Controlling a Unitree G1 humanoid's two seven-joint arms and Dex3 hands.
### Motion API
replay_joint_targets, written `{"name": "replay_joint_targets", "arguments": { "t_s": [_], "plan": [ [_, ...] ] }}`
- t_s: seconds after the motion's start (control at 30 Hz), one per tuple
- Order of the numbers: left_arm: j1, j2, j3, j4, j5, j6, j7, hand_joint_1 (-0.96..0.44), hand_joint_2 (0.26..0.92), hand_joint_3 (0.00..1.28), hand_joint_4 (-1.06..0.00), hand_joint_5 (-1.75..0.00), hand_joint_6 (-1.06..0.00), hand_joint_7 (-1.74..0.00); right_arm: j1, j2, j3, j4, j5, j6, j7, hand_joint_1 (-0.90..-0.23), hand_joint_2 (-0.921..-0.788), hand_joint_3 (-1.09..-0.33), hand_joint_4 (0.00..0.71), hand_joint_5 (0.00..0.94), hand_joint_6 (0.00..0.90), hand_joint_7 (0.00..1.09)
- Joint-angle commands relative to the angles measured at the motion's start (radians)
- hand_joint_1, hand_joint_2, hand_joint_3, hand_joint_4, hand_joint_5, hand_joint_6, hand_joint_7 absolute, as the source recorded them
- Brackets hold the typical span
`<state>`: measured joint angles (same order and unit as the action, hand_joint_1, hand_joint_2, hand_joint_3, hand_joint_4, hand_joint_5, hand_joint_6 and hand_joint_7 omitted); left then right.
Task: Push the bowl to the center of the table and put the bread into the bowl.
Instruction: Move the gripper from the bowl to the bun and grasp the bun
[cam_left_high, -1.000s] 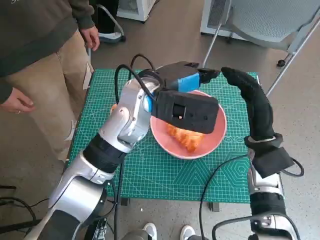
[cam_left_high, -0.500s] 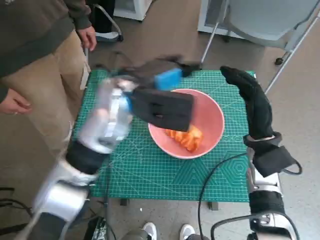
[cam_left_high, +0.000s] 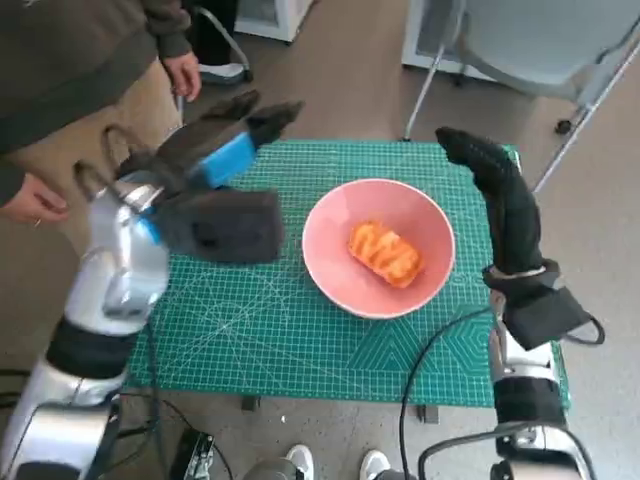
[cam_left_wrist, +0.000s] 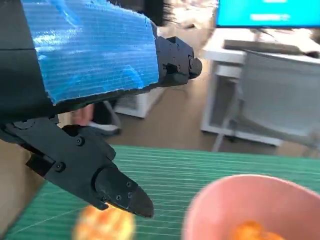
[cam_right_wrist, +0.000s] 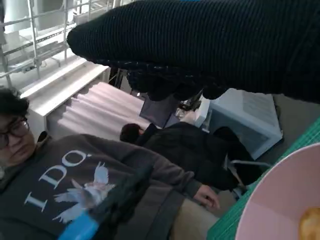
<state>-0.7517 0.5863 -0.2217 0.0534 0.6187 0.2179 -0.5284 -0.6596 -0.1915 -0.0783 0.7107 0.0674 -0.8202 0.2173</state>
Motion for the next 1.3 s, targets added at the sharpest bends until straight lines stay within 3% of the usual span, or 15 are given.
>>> {"name": "replay_joint_targets", "arguments": {
  "t_s": [0.03,0.23,0.77,1.3],
  "plan": [
    [0.063,0.024,0.025,-0.041,-0.01,-0.022,0.027,-0.46,0.709,0.0,0.0,0.0,-0.14,-0.01,-0.003,0.001,0.0,0.031,0.009,-0.003,0.023,-0.711,-0.921,-0.878,0.15,0.001,-0.001,0.4],
    [0.104,0.029,0.01,-0.053,0.015,-0.02,0.043,-0.45,0.705,0.0,0.0,0.0,-0.15,-0.01,-0.021,0.004,0.001,0.063,0.012,-0.016,0.039,-0.697,-0.921,-0.874,0.148,0.0,-0.001,0.4],
    [0.085,0.022,-0.033,-0.006,0.05,-0.003,0.027,-0.43,0.693,0.0,0.0,0.0,-0.15,-0.01,-0.037,-0.004,0.003,0.092,0.008,-0.034,0.059,-0.689,-0.921,-0.872,0.147,0.0,-0.001,0.39],
    [-0.05,-0.03,-0.119,0.288,0.073,-0.021,0.051,-0.45,0.693,0.0,0.0,0.0,-0.15,0.0,-0.029,-0.012,-0.011,0.088,0.027,-0.032,0.084,-0.689,-0.921,-0.874,0.145,0.0,-0.001,0.39]
  ]
}}
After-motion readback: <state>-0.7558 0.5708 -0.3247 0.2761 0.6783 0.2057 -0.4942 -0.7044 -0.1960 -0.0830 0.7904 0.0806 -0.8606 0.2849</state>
